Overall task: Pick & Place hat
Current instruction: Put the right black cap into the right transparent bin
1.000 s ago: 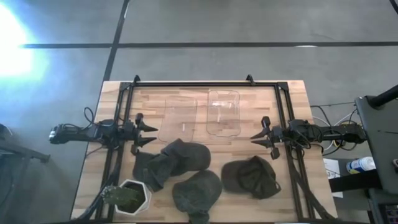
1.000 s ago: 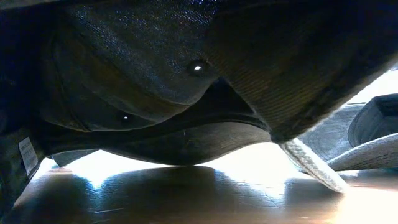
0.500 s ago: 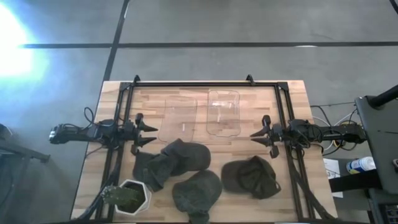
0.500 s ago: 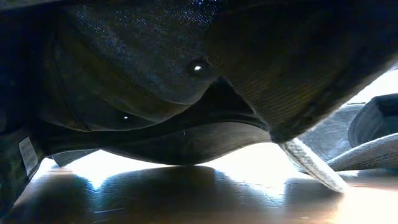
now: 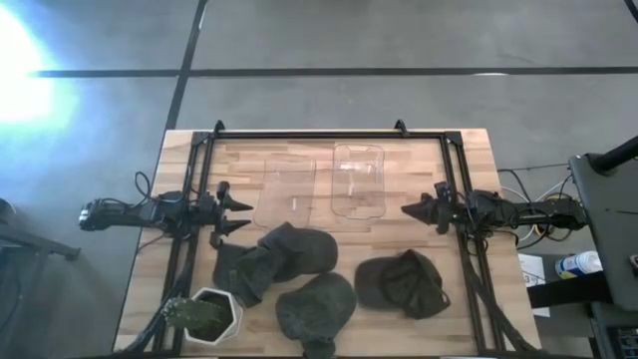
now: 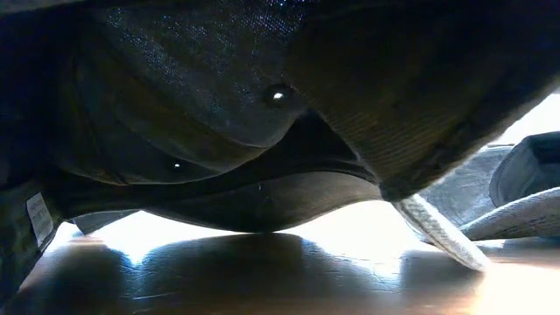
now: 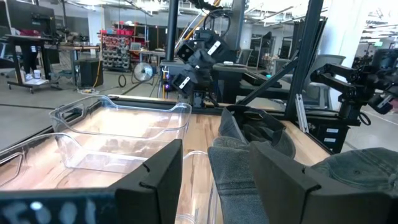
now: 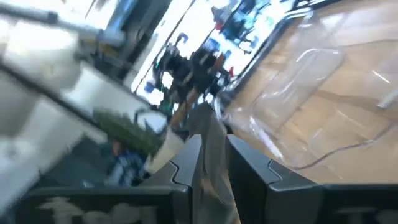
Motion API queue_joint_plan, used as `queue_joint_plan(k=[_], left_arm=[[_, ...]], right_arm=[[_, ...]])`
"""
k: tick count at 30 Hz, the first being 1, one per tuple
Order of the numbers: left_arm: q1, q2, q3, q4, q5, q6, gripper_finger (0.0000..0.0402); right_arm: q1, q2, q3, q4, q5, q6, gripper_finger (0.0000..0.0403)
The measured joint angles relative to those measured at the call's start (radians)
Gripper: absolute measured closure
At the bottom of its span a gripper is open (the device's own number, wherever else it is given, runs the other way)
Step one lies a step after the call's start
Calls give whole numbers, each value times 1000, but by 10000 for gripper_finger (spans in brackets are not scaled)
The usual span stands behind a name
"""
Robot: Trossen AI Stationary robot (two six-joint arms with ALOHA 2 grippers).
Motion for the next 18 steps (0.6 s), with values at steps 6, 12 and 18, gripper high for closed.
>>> queue_joint_plan(k=[6, 12, 18], left_arm=[[0, 0, 0, 0, 0, 0, 221], [0, 0, 0, 0, 0, 0, 221], [0, 0, 0, 0, 0, 0, 221]], right_arm=[[0, 51, 1, 141, 53, 175, 335], [13, 267, 40, 230, -121, 333, 326], [83, 606, 290, -182, -251, 286, 301]])
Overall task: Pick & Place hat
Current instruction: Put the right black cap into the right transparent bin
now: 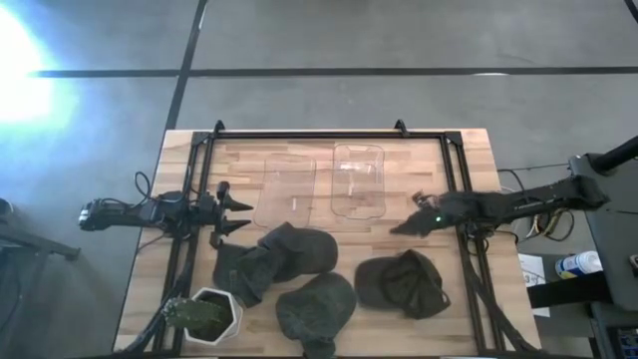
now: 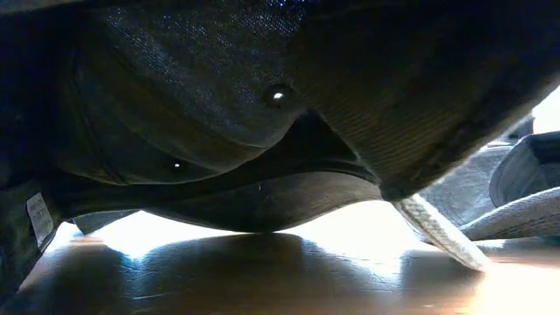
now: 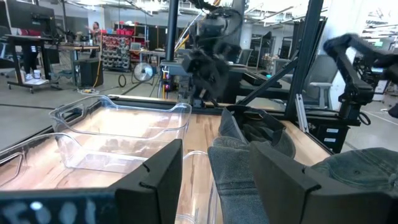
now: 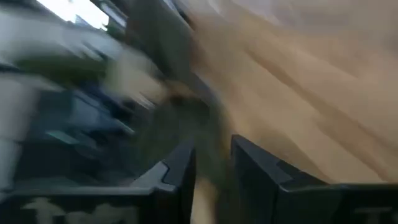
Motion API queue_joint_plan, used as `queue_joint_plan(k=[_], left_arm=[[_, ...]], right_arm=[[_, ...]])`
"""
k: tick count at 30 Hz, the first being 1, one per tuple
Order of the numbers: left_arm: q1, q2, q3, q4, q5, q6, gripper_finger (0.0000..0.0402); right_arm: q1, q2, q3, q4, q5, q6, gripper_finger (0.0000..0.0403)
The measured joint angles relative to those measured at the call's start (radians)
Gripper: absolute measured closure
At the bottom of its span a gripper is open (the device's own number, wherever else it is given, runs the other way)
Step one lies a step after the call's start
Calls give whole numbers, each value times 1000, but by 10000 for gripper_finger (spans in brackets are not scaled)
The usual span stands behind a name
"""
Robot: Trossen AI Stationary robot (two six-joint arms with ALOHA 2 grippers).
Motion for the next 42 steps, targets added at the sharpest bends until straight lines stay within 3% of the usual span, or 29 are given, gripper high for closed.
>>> queue_joint_plan(k=[4, 11, 19, 26, 31, 37, 42], left_arm=[[0, 0, 0, 0, 0, 0, 221], [0, 0, 0, 0, 0, 0, 221], [0, 0, 0, 0, 0, 0, 221], [0, 0, 0, 0, 0, 0, 221], [0, 0, 0, 0, 0, 0, 221], [0, 0, 0, 0, 0, 0, 221], [0, 0, 0, 0, 0, 0, 221]], right_arm=[[45, 193, 190, -291, -50, -123, 277], [55, 475, 432, -511, -66, -422, 229], [55, 747, 574, -536, -143, -714, 202], [52, 885, 652, -581, -155, -933, 202], [51, 975, 682, -581, -213, -1000, 202], [52, 1036, 727, -579, -276, -1037, 234], [52, 1034, 745, -581, -287, -1025, 314]])
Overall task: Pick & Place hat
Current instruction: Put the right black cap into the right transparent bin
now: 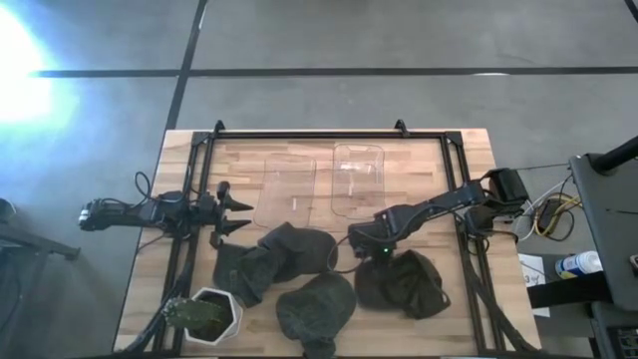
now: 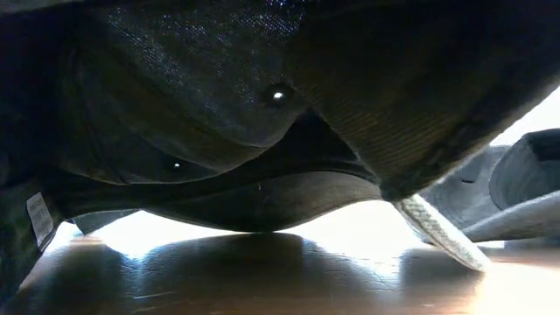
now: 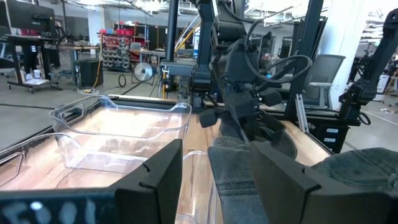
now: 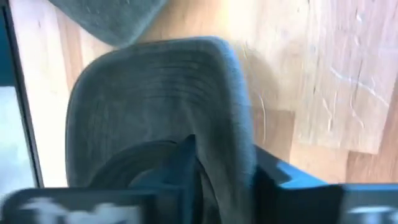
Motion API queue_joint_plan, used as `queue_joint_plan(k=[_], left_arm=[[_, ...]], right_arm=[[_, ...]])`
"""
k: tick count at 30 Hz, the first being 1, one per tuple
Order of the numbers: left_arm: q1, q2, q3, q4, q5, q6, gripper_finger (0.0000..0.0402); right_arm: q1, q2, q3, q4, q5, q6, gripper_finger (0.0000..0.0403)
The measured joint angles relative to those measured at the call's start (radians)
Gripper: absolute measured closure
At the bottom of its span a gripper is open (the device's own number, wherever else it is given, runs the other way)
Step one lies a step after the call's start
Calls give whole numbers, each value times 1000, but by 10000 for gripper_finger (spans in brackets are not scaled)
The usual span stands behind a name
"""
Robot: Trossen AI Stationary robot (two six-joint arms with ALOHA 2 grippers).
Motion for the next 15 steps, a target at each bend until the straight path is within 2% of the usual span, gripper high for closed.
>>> queue_joint_plan(k=[3, 4, 9, 15], left_arm=[[0, 0, 0, 0, 0, 0, 221], [0, 0, 0, 0, 0, 0, 221], [0, 0, 0, 0, 0, 0, 221], [0, 3, 0, 0, 0, 0, 221]], right_arm=[[-4, -12, 21, -59, -1, 21, 374], [-6, -20, 31, -79, -2, 22, 383], [-23, -85, 89, -161, 38, 58, 388], [-88, -252, 149, -177, 152, 257, 388]])
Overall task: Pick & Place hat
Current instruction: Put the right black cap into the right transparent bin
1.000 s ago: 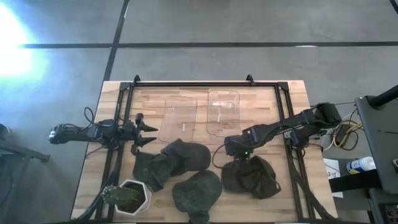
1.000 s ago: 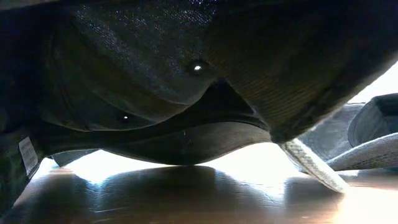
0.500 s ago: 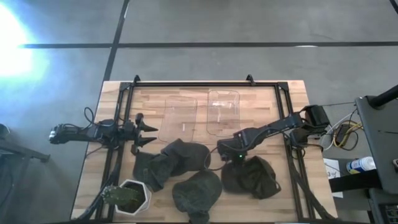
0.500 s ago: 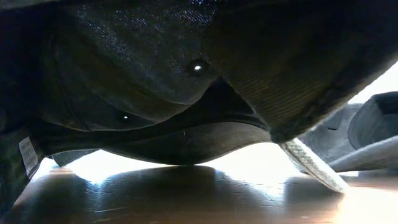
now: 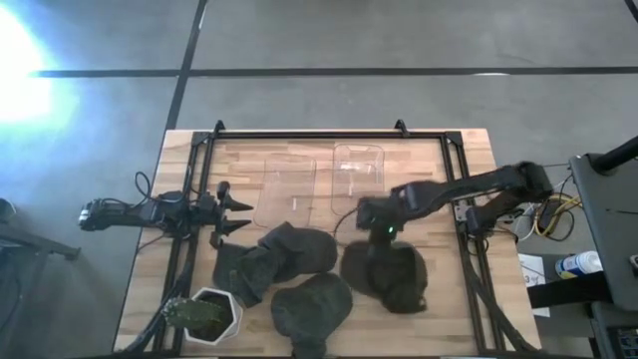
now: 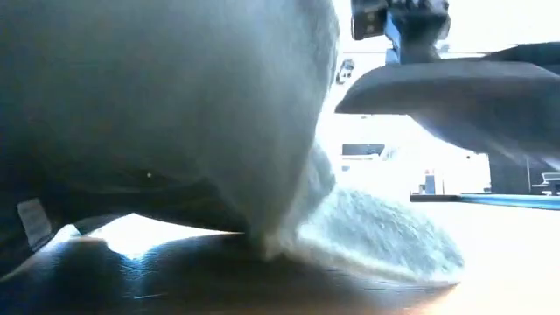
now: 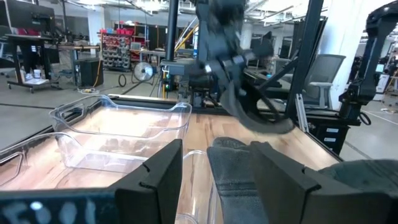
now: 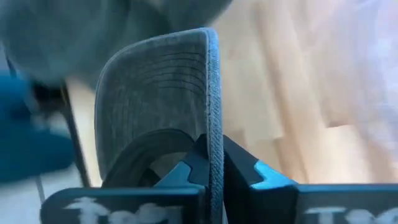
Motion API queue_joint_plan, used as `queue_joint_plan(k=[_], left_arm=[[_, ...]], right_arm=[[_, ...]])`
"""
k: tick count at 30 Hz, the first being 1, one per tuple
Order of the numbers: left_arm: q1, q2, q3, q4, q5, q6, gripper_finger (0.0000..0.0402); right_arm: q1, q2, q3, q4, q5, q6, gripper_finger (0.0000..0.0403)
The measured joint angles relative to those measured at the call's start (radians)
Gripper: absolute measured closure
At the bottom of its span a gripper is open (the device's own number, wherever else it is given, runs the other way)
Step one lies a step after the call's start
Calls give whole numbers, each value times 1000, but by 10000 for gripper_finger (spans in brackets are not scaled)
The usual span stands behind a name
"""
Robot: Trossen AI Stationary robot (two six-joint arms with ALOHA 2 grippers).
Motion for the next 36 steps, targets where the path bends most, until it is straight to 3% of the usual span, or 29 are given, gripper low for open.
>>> queue_joint_plan(k=[4, 12, 15, 25, 30, 36], left_arm=[[0, 1, 0, 0, 0, 0, 221], [0, 1, 0, 0, 0, 0, 221], [0, 1, 0, 0, 0, 0, 221], [0, 1, 0, 0, 0, 0, 221], [0, 1, 0, 0, 0, 0, 221], [0, 1, 0, 0, 0, 0, 221]], right_arm=[[-51, -147, 14, 21, 237, 180, 389], [-72, -375, -35, 97, 1122, 524, 389], [-89, -384, -70, 98, 1305, 628, 389], [-198, -173, -143, 105, 1277, 797, 390], [-227, -34, -113, 107, 1184, 763, 386], [-237, 95, -70, 108, 1055, 783, 344]])
